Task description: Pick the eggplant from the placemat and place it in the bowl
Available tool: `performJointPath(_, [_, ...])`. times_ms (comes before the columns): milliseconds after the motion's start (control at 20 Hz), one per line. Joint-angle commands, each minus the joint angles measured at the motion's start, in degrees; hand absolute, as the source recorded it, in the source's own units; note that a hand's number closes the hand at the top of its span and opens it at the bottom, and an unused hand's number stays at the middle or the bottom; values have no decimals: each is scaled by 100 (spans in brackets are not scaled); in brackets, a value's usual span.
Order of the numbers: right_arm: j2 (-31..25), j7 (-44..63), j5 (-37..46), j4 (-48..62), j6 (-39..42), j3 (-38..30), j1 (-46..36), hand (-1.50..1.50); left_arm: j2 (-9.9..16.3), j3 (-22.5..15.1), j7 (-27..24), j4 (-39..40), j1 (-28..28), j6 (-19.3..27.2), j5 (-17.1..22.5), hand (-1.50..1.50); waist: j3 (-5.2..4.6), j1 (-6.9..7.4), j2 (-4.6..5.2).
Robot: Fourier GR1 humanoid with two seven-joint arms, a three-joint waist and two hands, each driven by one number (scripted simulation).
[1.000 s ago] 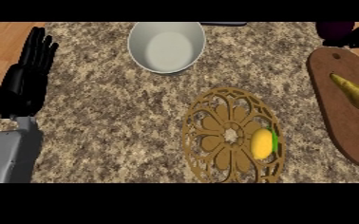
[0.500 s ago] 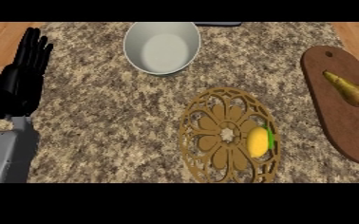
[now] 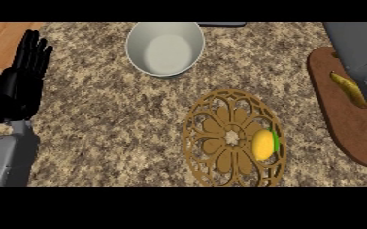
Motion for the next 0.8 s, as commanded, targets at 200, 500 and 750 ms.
performJointPath(200, [1039,519,150,334,-285,86,-216,150,143,168,-231,463,-132,-270,76,0,-2,-55,15])
performJointPath(500, [1793,827,399,460,-1018,249,28,150,-133,-13,-210,138,148,-5,-121,0,0,-38,4])
performJointPath(750, [2125,1030,976,820,-1980,676,382,150,-76,-53,112,-27,-143,14,-91,0,0,47,54])
